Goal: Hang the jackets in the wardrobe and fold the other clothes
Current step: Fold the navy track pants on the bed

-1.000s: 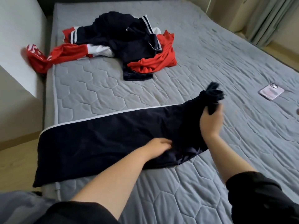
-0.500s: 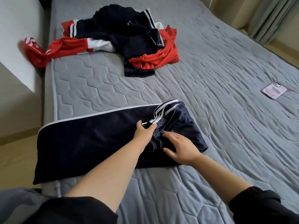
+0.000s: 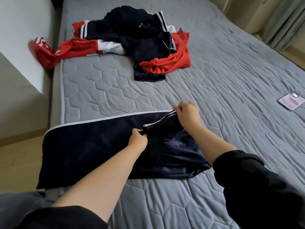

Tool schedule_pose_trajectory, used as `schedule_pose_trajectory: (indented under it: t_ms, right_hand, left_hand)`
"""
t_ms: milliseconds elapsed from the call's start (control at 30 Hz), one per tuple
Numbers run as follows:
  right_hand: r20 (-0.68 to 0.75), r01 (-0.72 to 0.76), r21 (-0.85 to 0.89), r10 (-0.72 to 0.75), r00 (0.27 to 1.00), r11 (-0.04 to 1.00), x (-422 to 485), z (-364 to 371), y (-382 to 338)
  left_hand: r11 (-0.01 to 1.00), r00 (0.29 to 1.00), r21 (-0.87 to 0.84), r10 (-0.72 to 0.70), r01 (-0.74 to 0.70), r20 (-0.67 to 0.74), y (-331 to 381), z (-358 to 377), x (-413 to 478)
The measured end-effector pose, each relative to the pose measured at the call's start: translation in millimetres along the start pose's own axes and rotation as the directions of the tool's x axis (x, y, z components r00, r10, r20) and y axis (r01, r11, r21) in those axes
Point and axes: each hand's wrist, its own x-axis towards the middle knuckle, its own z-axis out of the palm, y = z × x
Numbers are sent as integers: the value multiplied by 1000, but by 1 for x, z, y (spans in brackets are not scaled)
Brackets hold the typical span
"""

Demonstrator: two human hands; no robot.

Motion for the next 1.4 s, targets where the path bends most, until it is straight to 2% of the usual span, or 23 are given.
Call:
schedule_pose_trajectory:
  t_ms: [67, 100, 133, 167, 200, 233, 267, 300, 367, 400, 467, 567, 633, 767, 833, 900, 967, 1000, 1067, 1133, 1233, 1300, 1400]
  right_hand:
    - [-139, 4, 18, -2, 990, 1000, -7, 8, -2]
    - [-187, -32, 56, 42, 982, 998, -11, 11, -2]
    - [-220, -75, 88, 93, 971, 993, -15, 14, 2]
    - [-225, -113, 100, 133, 965, 989, -20, 17, 7]
    - [-192, -137, 86, 151, 970, 987, -25, 19, 13]
    - [-123, -143, 44, 148, 981, 989, -29, 22, 20]
    - [-32, -138, -12, 137, 990, 990, -34, 25, 27]
    - [54, -136, -59, 140, 989, 989, -38, 26, 35]
    - [147, -227, -75, 236, 961, 971, -39, 24, 50]
    - [173, -309, -57, 314, 933, 949, -37, 21, 57]
    - [268, -468, 9, 449, 853, 884, -30, 13, 67]
    - [451, -634, 241, 494, 743, 735, -23, -7, 72]
    - [444, -641, 408, 472, 762, 650, -18, -24, 67]
    - [271, -518, 511, 442, 855, 686, -8, -71, 41]
    - [204, -472, 540, 436, 876, 696, -7, -94, 28]
    - [172, -437, 574, 420, 891, 692, -11, -108, 12]
    - [195, -429, 611, 400, 896, 665, -19, -108, -10]
    - [227, -432, 622, 377, 898, 654, -25, -103, -24]
    - [324, -415, 650, 263, 909, 637, -40, -84, -53]
    - [473, -427, 689, 84, 877, 585, -55, -61, -80]
    - [602, -481, 610, 26, 798, 630, -70, -29, -96]
    - [533, -456, 549, 127, 836, 701, -74, -6, -91]
    - [248, -333, 430, 245, 937, 840, -78, 20, -75]
  left_hand:
    - [975, 970, 192, 151, -114, -192, 3, -2, -9]
    - [907, 889, 309, 371, -286, -269, 4, -3, -15]
    - [750, 729, 438, 633, -495, -260, 6, -4, -20]
    - [510, 517, 555, 841, -657, -161, 3, -4, -21]
    - [209, 320, 663, 946, -719, 49, -3, -4, -20]
    - [-51, 245, 714, 920, -698, 305, -9, -5, -19]
    - [-190, 322, 725, 802, -662, 504, -16, -6, -20]
    - [-204, 477, 741, 652, -639, 590, -22, -6, -19]
    - [-18, 728, 823, 456, -568, 512, -31, -4, -10]
    - [27, 767, 843, 431, -538, 476, -32, -2, -7]
    - [35, 767, 851, 455, -523, 453, -34, 1, -5]
    - [144, 784, 825, 435, -546, 443, -35, 4, -7]
    - [226, 798, 789, 379, -572, 470, -29, 13, -12]
    - [298, 775, 715, 254, -632, 579, 14, 52, -19]
    - [465, 711, 562, 253, -684, 656, 39, 67, -25]
    - [727, 675, 281, 325, -626, 662, 54, 67, -30]
    - [923, 730, -33, 325, -384, 601, 55, 51, -35]
    - [958, 763, -157, 286, -240, 579, 49, 40, -36]
    - [931, 825, -363, 176, 38, 538, 31, 13, -35]
    - [795, 862, -552, 77, 250, 501, 9, -19, -29]
    - [657, 876, -673, 39, 340, 481, -28, -69, -20]
    - [679, 884, -646, -9, 348, 467, -48, -93, -17]
    - [699, 898, -617, -85, 362, 431, -67, -109, -19]
